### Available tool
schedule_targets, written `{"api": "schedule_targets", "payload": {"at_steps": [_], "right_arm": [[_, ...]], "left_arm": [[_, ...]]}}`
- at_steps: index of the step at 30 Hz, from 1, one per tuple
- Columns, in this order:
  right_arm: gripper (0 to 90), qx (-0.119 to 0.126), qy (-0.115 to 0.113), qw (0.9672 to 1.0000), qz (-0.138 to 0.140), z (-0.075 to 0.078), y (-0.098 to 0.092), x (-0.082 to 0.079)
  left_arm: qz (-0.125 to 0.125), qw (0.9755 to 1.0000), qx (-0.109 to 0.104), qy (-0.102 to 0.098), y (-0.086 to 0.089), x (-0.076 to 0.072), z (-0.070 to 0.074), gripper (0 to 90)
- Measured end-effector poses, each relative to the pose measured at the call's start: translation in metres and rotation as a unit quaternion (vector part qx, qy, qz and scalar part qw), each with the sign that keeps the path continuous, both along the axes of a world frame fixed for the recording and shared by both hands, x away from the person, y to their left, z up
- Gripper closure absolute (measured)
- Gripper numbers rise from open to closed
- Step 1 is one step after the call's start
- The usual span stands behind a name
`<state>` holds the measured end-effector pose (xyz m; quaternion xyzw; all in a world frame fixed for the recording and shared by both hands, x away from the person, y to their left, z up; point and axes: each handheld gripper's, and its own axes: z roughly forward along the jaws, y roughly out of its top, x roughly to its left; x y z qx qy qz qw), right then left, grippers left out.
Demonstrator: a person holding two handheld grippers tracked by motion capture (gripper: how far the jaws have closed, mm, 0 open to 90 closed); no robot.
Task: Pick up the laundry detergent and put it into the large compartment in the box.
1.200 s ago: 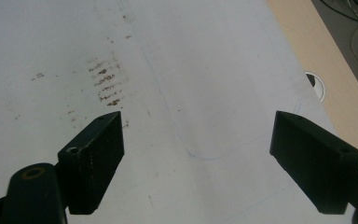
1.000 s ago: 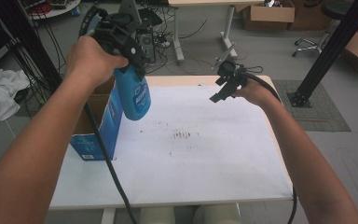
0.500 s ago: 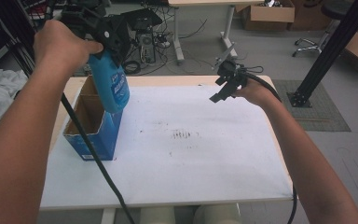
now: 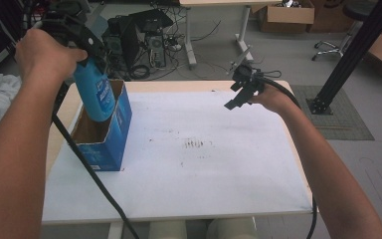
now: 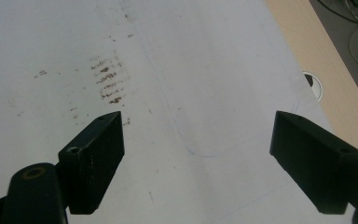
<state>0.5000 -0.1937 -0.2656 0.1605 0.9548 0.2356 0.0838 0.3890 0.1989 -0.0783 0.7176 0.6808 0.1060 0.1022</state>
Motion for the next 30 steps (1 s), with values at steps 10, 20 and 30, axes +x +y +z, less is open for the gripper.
{"api": "schedule_targets", "payload": {"at_steps": [10, 20, 30], "right_arm": [[17.5, -0.006, 0.003, 1.0000, 0.000, -0.003, 0.002, 0.001], [17.6, -0.013, 0.005, 0.9999, 0.000, -0.005, 0.003, 0.003], [17.5, -0.018, 0.008, 0.9998, -0.002, -0.008, 0.003, 0.005]], "left_arm": [[0.027, 0.9995, 0.003, -0.012, 0.021, 0.005, -0.023, 37.9], [0.032, 0.9994, 0.004, -0.008, 0.034, 0.010, -0.058, 37.9], [0.023, 0.9997, 0.007, 0.003, 0.040, 0.015, -0.103, 37.9]]}}
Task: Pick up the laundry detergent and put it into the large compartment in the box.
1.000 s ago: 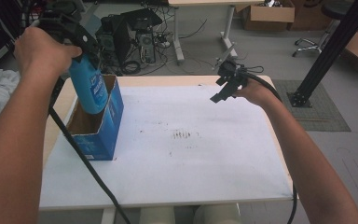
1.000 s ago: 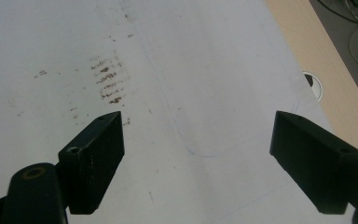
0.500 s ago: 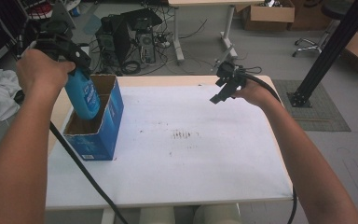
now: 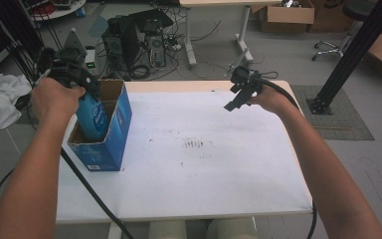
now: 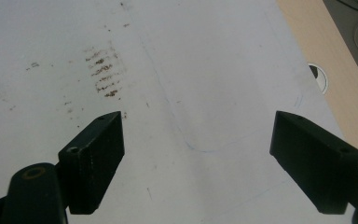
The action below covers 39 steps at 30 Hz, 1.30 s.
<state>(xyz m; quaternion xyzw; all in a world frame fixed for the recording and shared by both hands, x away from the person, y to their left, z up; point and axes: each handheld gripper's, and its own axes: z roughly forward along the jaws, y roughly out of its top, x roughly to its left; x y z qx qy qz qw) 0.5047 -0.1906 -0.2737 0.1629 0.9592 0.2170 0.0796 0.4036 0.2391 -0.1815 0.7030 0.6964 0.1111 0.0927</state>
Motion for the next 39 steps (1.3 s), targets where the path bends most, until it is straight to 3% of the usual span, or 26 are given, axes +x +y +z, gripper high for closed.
{"api": "schedule_targets", "payload": {"at_steps": [3, 17, 24, 33, 39], "right_arm": [[17.5, -0.002, 0.002, 1.0000, -0.001, -0.001, 0.000, 0.000], [17.7, -0.005, 0.004, 1.0000, -0.002, -0.004, 0.000, 0.002], [17.7, -0.008, 0.005, 1.0000, -0.002, -0.005, 0.001, 0.002], [17.6, -0.011, 0.006, 0.9999, -0.003, -0.006, 0.001, 0.002], [17.6, -0.012, 0.008, 0.9999, -0.003, -0.007, 0.001, 0.003]], "left_arm": [[-0.004, 1.0000, -0.005, 0.004, 0.002, 0.002, -0.018, 37.9], [-0.007, 0.9998, 0.006, 0.015, 0.004, 0.001, -0.069, 38.0], [-0.016, 0.9994, 0.017, 0.027, 0.002, 0.003, -0.083, 37.9], [-0.023, 0.9987, 0.009, 0.044, 0.003, 0.006, -0.100, 37.9], [-0.026, 0.9987, 0.009, 0.043, 0.003, 0.005, -0.103, 37.9]]}}
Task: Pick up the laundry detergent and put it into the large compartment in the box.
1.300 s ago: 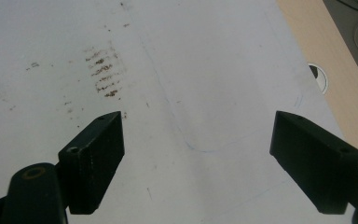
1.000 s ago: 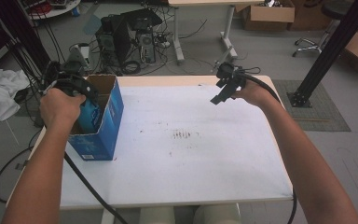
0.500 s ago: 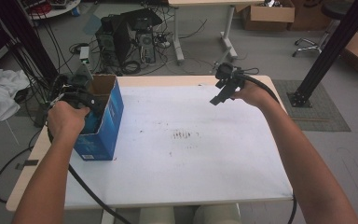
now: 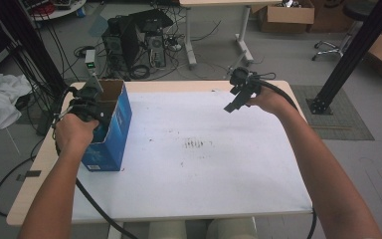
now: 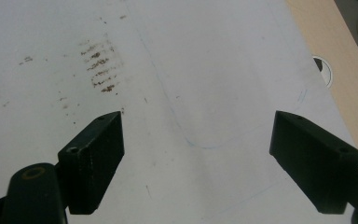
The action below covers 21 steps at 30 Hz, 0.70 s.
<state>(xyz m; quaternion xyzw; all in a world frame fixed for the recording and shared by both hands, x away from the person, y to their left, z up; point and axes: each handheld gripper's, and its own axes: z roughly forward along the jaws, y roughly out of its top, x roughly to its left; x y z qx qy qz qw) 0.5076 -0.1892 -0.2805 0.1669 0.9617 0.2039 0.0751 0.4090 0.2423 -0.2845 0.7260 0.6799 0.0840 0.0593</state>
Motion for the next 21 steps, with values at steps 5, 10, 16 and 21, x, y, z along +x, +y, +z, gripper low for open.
{"api": "schedule_targets", "payload": {"at_steps": [5, 10, 16, 21], "right_arm": [[17.6, 0.001, 0.000, 1.0000, 0.001, -0.0005, 0.0015, -0.0003], [17.6, 0.002, -0.001, 1.0000, 0.002, -0.0004, 0.0018, -0.0001], [17.6, 0.002, -0.001, 1.0000, 0.000, -0.0002, 0.0009, -0.0002], [17.6, 0.003, 0.000, 1.0000, 0.002, -0.0002, 0.0023, -0.0006]], "left_arm": [[-0.001, 1.0000, -0.001, 0.002, 0.0004, 0.0003, -0.0003, 37.7], [0.000, 1.0000, -0.007, 0.001, 0.0024, 0.0001, -0.0008, 37.4], [0.010, 0.9999, -0.013, -0.001, 0.0077, -0.0016, -0.0010, 34.6], [0.011, 0.9998, -0.017, -0.006, 0.0094, -0.0031, 0.0000, 35.2]]}}
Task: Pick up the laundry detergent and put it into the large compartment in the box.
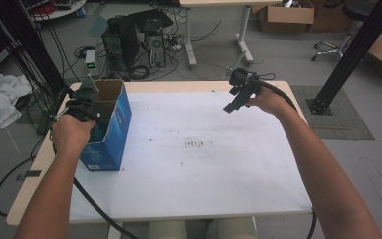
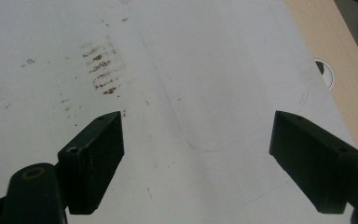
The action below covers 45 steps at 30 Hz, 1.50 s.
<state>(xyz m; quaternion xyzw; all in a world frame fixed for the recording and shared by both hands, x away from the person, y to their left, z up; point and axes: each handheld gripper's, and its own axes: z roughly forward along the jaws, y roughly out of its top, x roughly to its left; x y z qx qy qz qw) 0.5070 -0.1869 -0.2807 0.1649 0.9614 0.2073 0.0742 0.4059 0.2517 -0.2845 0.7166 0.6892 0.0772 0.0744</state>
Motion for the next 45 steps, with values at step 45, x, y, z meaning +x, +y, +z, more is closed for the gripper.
{"api": "schedule_targets", "payload": {"at_steps": [45], "right_arm": [[17.8, 0.004, -0.001, 1.0000, 0.005, 0.006, -0.001, -0.007]], "left_arm": [[0.008, 0.9988, -0.017, -0.045, 0.002, -0.006, 0.045, 30.1]]}}
